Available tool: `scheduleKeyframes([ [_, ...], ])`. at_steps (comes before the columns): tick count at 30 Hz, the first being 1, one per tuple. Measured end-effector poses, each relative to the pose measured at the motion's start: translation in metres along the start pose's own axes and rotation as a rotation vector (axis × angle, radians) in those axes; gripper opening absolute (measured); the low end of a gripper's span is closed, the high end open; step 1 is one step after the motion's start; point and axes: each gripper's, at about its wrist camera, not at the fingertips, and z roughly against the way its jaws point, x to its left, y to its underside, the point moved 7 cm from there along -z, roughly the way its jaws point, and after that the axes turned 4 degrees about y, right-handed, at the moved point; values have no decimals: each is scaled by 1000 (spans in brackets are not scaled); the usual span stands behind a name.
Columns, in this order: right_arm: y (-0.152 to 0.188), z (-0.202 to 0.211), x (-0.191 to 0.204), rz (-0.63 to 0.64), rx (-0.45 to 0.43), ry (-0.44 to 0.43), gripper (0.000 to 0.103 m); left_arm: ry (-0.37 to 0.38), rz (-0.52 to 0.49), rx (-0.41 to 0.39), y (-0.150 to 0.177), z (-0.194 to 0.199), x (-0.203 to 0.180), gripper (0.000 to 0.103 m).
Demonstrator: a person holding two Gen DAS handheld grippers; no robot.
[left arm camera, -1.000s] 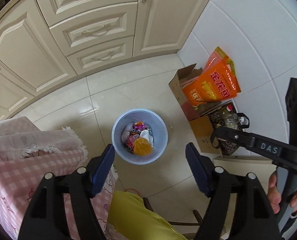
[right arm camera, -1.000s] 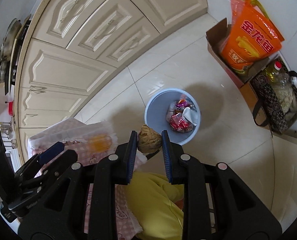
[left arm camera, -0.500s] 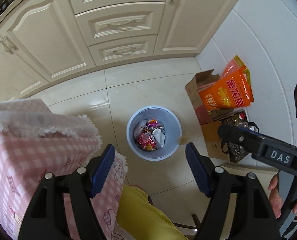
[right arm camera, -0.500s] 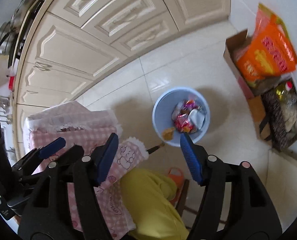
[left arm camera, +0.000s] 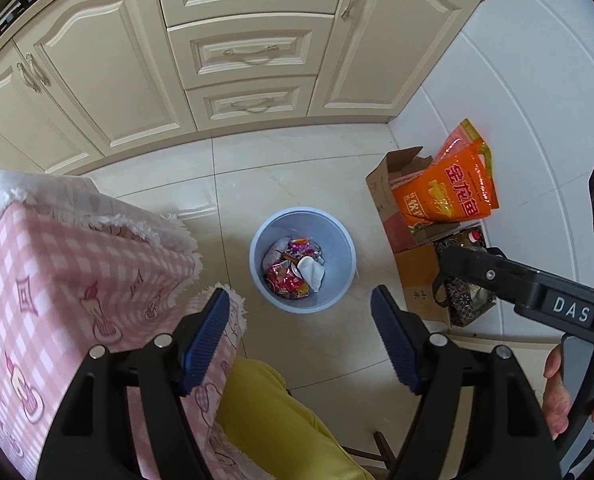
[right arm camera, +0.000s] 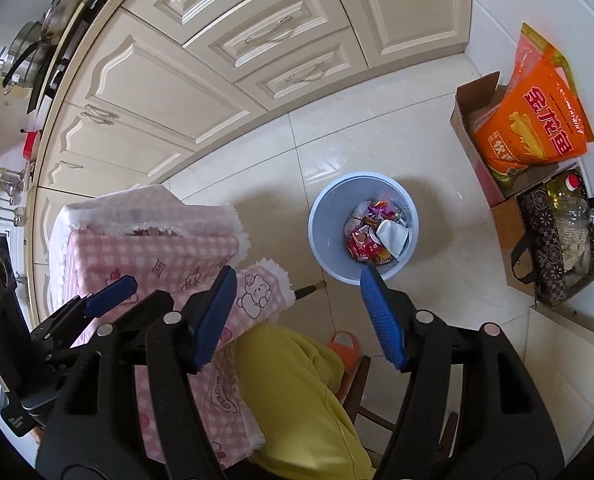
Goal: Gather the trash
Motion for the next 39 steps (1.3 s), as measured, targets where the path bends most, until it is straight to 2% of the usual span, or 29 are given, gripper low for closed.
scheduleKeyframes([
  [2,6,9,2,10,-28,-8,64,7,0,-17,7,6,-3,72],
  [9,39,50,16,76,-207,-38,64,26,-27,-104,41,35,-12,72],
  [12,56,59,20,92,-230,-63,64,31,-24,-150,56,50,-12,72],
  [18,87,85,35,175,-352,-32,65,26,-45,-269,89,84,-15,72],
  [22,108,106,48,244,-464,-24,66,14,-42,-346,112,108,-13,72],
  [26,127,124,61,316,-567,-40,67,-21,-25,-444,132,135,-10,72],
  [34,160,152,83,416,-705,-79,69,-104,35,-632,173,192,-2,72],
  [39,179,173,94,478,-791,-95,77,-150,71,-724,195,223,0,72],
])
